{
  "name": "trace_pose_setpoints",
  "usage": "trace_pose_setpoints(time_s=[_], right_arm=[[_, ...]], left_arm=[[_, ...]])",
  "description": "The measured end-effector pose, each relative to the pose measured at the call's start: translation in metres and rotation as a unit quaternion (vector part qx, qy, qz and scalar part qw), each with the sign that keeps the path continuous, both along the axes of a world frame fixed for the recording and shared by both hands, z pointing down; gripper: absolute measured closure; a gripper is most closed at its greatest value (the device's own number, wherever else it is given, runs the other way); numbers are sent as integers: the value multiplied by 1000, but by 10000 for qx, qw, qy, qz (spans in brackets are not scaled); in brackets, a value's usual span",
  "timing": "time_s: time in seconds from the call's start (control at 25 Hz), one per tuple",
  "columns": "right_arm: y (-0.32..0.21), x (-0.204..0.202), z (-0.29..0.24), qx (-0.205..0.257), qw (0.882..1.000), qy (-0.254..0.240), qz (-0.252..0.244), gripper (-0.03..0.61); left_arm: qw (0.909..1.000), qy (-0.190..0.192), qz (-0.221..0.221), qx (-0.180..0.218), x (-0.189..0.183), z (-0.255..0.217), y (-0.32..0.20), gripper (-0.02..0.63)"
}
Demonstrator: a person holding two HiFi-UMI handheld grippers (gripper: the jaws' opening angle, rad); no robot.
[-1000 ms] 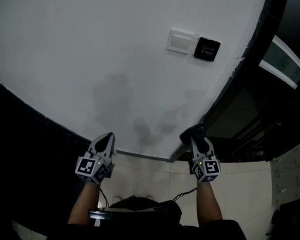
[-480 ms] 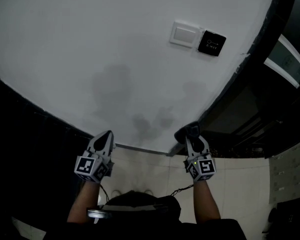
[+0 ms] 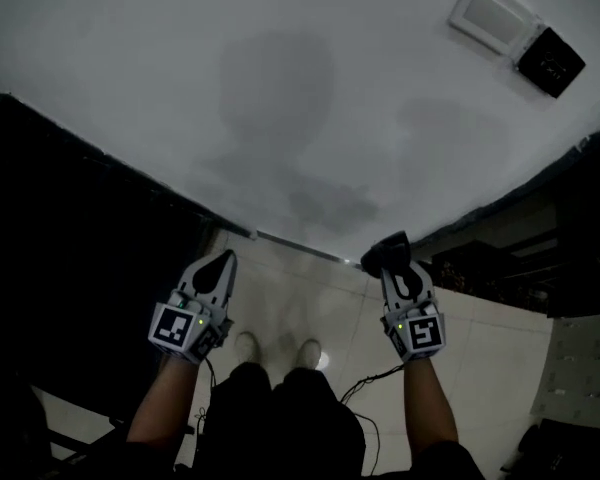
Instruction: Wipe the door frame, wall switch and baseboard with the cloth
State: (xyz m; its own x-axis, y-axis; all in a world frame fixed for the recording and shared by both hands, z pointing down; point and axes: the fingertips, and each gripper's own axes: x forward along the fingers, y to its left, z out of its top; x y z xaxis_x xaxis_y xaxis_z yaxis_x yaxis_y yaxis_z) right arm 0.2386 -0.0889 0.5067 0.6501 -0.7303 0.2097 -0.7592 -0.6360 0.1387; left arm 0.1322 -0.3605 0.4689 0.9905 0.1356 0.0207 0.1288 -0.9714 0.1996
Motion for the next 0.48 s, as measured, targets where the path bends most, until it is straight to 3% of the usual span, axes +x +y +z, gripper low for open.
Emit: trace_pose_setpoints(time_s=[0.12, 0.28, 0.48], right_arm=[[-33, 4, 88, -608, 9964, -256, -539, 488], [-96, -3, 231, -1317, 9806, -430, -1387, 488], [-180, 4, 440, -1920, 9535, -202, -2313, 488]], left_arm=[[9990, -409, -48, 184, -3, 80, -6, 612], [9964, -797, -108, 257, -2, 197, -25, 612], [9977, -583, -50, 353, 16, 335, -43, 612]])
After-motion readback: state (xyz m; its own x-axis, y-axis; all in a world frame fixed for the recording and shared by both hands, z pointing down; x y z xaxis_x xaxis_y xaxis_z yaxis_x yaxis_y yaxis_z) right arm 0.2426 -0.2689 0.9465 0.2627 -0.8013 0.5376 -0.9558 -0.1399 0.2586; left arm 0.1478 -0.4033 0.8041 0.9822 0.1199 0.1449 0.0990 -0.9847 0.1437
